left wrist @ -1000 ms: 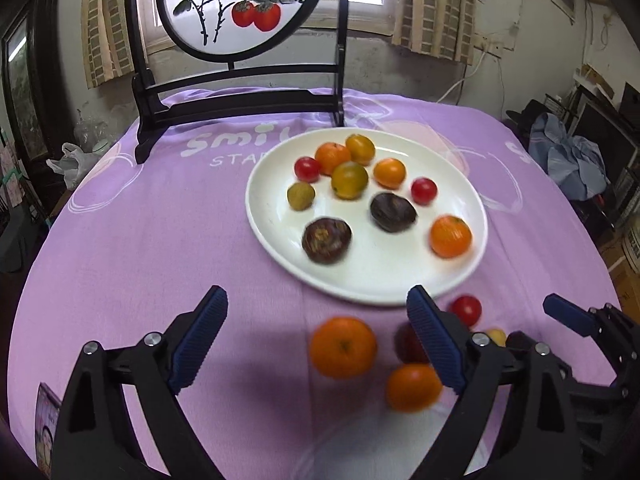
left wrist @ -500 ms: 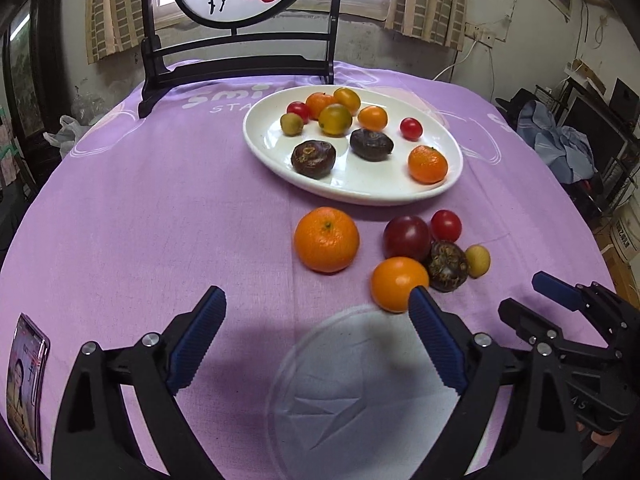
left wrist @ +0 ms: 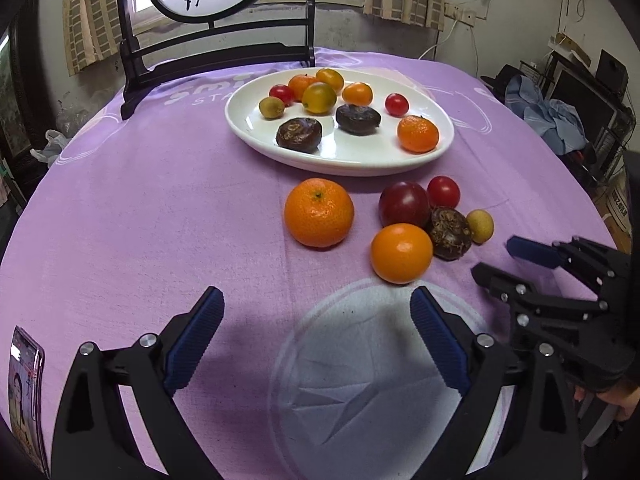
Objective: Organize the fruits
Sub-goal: 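Grasp a yellow plum from the loose fruits with the right gripper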
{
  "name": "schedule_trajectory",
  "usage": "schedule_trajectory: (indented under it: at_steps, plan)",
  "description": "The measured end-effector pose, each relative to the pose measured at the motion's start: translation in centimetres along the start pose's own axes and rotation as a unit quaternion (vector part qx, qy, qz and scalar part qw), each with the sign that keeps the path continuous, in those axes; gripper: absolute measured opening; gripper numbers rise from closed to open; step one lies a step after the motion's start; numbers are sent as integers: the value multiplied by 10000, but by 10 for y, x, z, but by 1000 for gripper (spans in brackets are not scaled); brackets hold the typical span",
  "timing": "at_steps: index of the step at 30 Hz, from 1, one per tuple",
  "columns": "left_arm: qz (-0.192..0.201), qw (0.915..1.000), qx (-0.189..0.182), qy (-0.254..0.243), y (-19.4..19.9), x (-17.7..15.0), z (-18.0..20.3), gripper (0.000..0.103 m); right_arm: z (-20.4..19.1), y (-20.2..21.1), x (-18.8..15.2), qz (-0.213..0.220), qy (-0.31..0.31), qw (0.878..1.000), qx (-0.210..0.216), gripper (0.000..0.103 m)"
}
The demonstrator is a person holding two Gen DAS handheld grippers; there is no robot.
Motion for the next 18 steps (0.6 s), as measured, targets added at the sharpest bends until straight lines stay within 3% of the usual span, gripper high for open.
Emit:
schedule_trajectory:
  at_steps: [7, 11, 18]
  plan:
    - [-136, 9998, -136, 72, -6, 0, 0, 92, 3, -19, 22, 39, 101, 9997, 236, 46]
    - [-168, 9997, -172, 73, -7, -2, 0, 92, -2, -18, 24, 65, 281, 9992, 268, 26]
    - [-162, 9998, -152, -13, -7, -4, 5, 92, -5, 2, 5, 109, 248, 9995, 190, 26]
Point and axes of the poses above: each gripper's, at about its wrist camera, not at the fingertips, and y roughly against the way its jaws point, z to its right, x to its top, the point moved 2 cm from there along -y, roughly the way its jaws point, and after that the axes turned 1 degree about z, right-handed, at the moved point
